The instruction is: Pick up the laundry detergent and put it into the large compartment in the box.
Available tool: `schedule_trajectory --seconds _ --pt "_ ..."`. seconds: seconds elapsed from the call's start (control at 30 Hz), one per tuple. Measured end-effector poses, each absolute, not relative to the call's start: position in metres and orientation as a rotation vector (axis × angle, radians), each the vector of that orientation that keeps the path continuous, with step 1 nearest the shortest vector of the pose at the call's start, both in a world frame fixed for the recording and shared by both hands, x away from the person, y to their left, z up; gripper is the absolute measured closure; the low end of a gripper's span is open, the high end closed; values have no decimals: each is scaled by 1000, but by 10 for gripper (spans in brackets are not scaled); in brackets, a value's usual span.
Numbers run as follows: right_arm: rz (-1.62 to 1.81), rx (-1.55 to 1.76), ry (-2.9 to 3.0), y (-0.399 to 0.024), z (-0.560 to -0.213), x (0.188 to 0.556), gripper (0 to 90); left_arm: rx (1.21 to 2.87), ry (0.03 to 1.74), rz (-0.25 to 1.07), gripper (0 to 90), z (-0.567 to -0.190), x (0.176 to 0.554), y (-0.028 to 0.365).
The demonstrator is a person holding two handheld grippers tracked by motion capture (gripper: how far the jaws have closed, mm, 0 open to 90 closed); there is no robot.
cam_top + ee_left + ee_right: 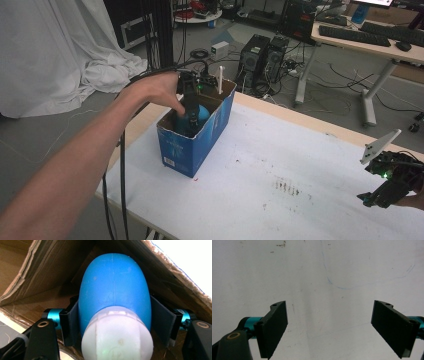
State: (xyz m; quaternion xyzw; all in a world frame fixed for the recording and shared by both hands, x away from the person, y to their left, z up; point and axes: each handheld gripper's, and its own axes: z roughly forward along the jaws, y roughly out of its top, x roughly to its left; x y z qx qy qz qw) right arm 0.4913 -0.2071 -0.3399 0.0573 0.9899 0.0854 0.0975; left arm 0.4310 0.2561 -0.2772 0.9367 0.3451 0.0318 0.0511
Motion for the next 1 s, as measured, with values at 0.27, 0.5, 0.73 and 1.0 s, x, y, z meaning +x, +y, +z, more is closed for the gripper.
schedule_trajectory --seconds 0.27,0.5,0.73,1.0 --pt "253 174 2932 -208 -340 491 130 2849 1053 112 283 -275 432 257" --pt "251 170 2934 -208 -340 492 130 2849 1044 126 257 -272 430 257" --pt "254 163 2934 -207 -340 492 130 2850 1025 161 235 -261 428 253" --pt "253 169 2933 -207 -340 492 130 2843 993 238 168 -247 426 250"
